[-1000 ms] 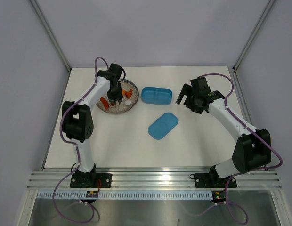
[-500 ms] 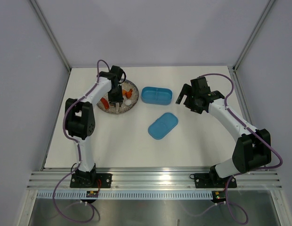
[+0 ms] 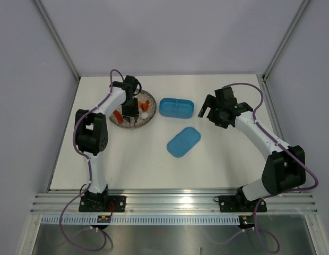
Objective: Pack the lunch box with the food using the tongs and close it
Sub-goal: Pick up the fake food from the plate.
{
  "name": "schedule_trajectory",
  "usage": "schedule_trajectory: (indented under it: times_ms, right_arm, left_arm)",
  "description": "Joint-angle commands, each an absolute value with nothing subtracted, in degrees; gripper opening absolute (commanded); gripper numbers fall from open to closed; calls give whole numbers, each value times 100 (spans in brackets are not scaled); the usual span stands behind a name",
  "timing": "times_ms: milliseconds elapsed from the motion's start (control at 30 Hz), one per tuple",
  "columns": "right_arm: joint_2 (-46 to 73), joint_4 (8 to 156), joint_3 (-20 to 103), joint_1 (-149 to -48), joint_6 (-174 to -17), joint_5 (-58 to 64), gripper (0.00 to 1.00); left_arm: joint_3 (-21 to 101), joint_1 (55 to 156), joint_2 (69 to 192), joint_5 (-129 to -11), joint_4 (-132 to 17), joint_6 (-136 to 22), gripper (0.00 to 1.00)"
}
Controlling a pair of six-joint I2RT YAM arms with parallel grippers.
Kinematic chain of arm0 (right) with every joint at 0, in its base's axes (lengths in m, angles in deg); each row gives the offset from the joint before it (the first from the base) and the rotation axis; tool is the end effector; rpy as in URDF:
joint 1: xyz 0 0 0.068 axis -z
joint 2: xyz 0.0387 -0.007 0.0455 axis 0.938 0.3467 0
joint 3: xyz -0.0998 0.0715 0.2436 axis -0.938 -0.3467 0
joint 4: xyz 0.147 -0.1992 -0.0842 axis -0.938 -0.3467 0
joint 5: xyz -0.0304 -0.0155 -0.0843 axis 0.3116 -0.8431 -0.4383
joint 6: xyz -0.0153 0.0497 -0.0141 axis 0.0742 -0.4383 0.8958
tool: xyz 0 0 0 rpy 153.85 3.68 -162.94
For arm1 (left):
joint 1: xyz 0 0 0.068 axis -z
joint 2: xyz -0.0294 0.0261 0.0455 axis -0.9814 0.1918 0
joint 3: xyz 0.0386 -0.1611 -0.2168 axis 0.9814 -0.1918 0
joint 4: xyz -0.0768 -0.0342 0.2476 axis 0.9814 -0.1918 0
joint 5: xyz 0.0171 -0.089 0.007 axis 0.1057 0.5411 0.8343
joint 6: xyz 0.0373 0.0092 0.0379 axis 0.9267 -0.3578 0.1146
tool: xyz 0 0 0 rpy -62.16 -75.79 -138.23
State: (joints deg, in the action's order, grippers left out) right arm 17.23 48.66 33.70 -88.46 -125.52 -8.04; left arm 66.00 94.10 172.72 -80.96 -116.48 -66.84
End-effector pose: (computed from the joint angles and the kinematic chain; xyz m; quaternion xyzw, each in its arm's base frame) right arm 0.3000 0.0996 0.2781 0.1574 0.9287 0.1318 0.3089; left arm 0.4042 -0.1076 0.2161 -0.0565 0.9913 -0.0120 0.1183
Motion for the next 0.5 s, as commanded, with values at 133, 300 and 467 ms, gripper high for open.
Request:
schedule_trajectory:
  times_ms: [133, 300, 467]
  right_arm:
    - [1650, 4985, 3387, -8861, -12608, -701, 100]
    - [1624, 4985, 3361, -8861, -12608, -710, 99]
    - [1606, 4985, 3369, -8861, -12608, -701, 100]
  left_arm:
    - [7033, 9353, 17473, -7897, -11666, -6571, 34]
    - [7033, 9345, 17509, -7888, -11675, -6562, 29]
    - [6998, 9345, 17403, -7905, -11711, -6562, 3]
